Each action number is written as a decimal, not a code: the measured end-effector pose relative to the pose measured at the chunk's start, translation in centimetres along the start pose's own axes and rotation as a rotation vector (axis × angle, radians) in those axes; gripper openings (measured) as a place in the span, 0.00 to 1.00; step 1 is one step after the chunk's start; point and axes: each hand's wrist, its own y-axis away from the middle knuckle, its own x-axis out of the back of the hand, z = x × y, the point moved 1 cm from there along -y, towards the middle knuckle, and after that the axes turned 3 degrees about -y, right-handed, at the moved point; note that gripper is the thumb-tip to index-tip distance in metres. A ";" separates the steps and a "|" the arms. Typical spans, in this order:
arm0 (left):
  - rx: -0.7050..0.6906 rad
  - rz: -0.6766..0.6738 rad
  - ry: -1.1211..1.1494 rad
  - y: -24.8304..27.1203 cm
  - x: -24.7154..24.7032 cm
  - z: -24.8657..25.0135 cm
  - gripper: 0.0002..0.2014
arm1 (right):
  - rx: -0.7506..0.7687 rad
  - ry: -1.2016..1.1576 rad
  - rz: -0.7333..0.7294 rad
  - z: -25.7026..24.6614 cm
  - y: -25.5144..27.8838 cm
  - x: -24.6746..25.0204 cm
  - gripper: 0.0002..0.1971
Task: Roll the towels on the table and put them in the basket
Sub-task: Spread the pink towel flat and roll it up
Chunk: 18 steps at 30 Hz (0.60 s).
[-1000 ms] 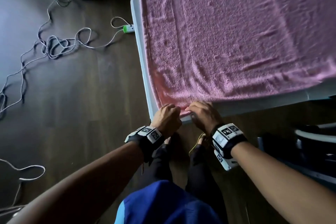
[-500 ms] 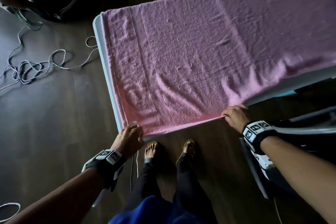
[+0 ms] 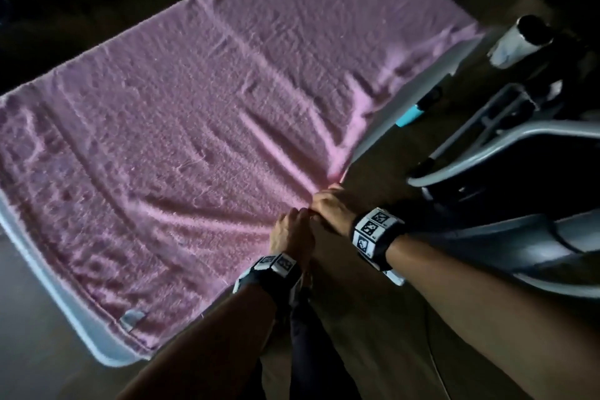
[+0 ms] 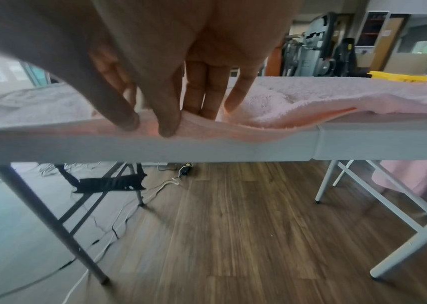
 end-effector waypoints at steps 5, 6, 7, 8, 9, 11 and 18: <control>0.100 -0.088 -0.117 -0.8 1.1 0.8 0.09 | 0.107 0.069 0.090 4.9 -0.8 0.7 0.08; 0.107 -0.096 -0.125 -0.8 1.2 0.7 0.09 | 0.076 0.073 0.126 6.0 -1.2 1.4 0.08; 0.113 -0.100 -0.118 -0.8 1.3 0.7 0.09 | 0.074 0.072 0.159 6.9 -1.4 2.1 0.09; 0.115 -0.102 -0.114 -0.9 1.4 0.6 0.08 | 0.070 0.086 0.177 7.7 -1.5 3.1 0.11; 0.121 -0.114 -0.113 -0.9 1.7 0.7 0.08 | 0.076 0.106 0.202 8.5 -1.5 4.0 0.11; 0.136 -0.144 -0.130 -1.1 1.7 0.6 0.08 | 0.079 0.112 0.247 10.7 -1.6 5.3 0.11; 0.195 -0.231 -0.178 -1.5 1.7 0.7 0.07 | -0.064 0.261 0.231 18.3 -0.7 9.5 0.13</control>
